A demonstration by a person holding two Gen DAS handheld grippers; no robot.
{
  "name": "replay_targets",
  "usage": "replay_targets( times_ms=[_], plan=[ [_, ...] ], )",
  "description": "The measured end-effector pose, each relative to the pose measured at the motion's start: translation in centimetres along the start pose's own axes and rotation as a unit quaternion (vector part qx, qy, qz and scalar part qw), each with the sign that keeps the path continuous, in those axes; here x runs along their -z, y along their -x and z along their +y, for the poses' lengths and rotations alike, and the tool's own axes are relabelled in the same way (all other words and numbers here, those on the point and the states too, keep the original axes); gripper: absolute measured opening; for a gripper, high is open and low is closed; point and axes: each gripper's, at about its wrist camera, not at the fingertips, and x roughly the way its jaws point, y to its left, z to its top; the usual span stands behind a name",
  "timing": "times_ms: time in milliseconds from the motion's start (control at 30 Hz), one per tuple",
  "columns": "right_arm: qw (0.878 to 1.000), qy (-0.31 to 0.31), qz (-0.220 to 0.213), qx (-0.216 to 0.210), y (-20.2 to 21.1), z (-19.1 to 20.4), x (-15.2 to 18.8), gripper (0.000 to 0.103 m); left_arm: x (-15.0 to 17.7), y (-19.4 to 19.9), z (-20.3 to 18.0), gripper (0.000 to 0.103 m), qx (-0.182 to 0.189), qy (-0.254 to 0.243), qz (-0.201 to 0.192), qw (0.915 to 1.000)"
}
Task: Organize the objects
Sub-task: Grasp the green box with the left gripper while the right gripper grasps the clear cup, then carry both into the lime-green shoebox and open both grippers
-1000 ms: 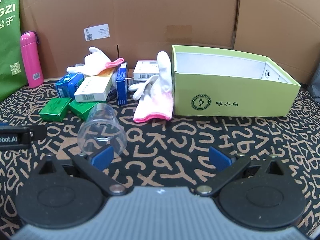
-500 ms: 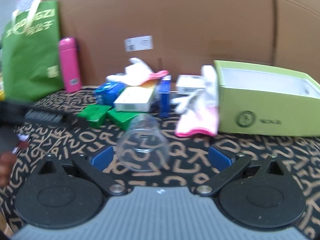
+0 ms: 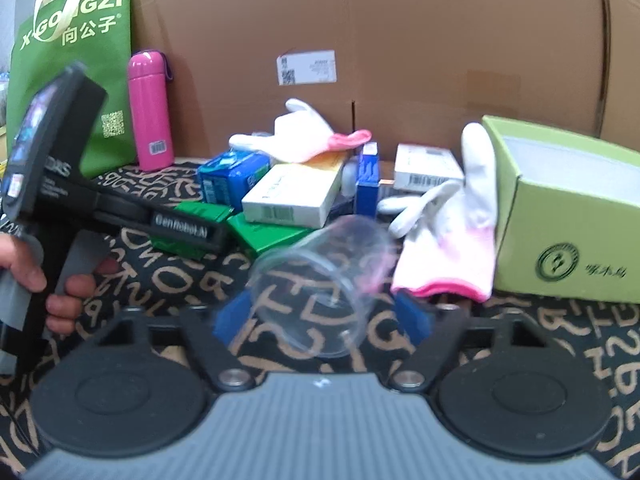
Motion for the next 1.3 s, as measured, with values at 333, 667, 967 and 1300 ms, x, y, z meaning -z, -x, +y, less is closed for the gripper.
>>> replay_targets(
  times_ms=[333, 667, 967, 1300],
  plan=[
    [1.000, -0.011, -0.017, 0.000, 0.3, 1.5, -1.2, 0.100, 0.0, -0.4, -1.0, 0.063, -0.016, -0.007, -0.004, 0.9998],
    [0.997, 0.024, -0.033, 0.060, -3.1, 3.7, -2.8, 0.097, 0.0, 0.2, 0.6, 0.064, -0.013, 0.018, 0.004, 0.9997],
    [0.997, -0.059, -0.007, 0.039, -1.7, -1.4, -0.6, 0.012, 0.3, 0.1, -0.9, 0.064, -0.011, -0.005, -0.008, 0.9999],
    [0.997, -0.041, -0.068, 0.025, 3.3, -2.3, -0.4, 0.011, 1.5, 3.9, -1.0, 0.063, 0.058, 0.027, -0.015, 0.9978]
  ],
)
